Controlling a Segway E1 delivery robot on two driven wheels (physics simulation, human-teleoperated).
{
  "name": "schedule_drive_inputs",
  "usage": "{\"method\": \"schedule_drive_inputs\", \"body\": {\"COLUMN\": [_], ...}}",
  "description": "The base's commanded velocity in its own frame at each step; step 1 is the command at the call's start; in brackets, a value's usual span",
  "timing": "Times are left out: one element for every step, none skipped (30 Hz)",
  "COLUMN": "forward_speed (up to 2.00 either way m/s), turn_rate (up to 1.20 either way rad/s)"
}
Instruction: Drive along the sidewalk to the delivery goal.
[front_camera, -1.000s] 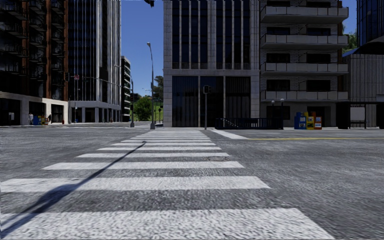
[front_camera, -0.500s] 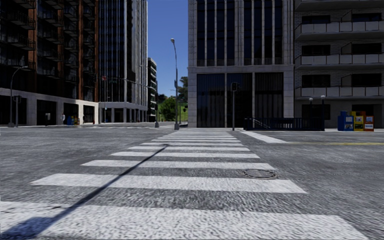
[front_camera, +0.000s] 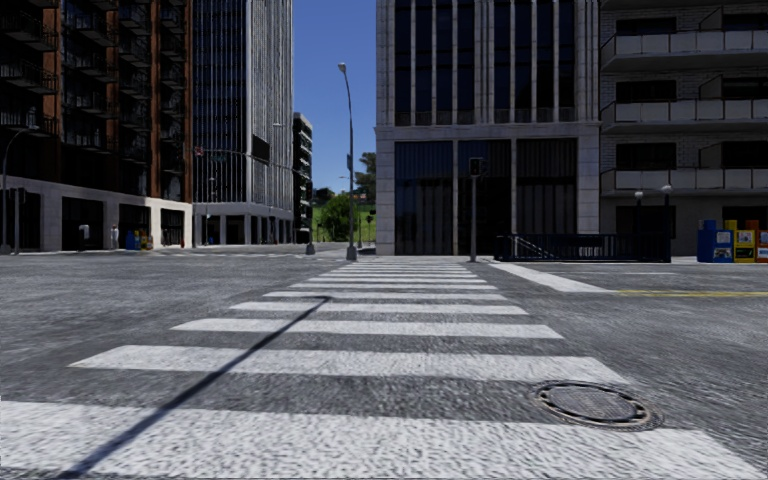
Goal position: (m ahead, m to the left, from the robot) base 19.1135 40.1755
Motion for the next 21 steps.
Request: {"method": "schedule_drive_inputs", "body": {"forward_speed": [2.00,2.00,2.00,2.00,2.00,2.00,2.00,2.00,2.00,2.00,2.00,2.00,2.00,2.00,2.00,2.00,2.00,2.00,2.00,2.00,2.00], "turn_rate": [0.00,0.00,0.00,0.00,0.00,0.00,0.00,0.00,0.00,0.00,0.00,0.00,0.00,0.00,0.00,0.00,0.00,0.00,0.00,0.00,0.00]}}
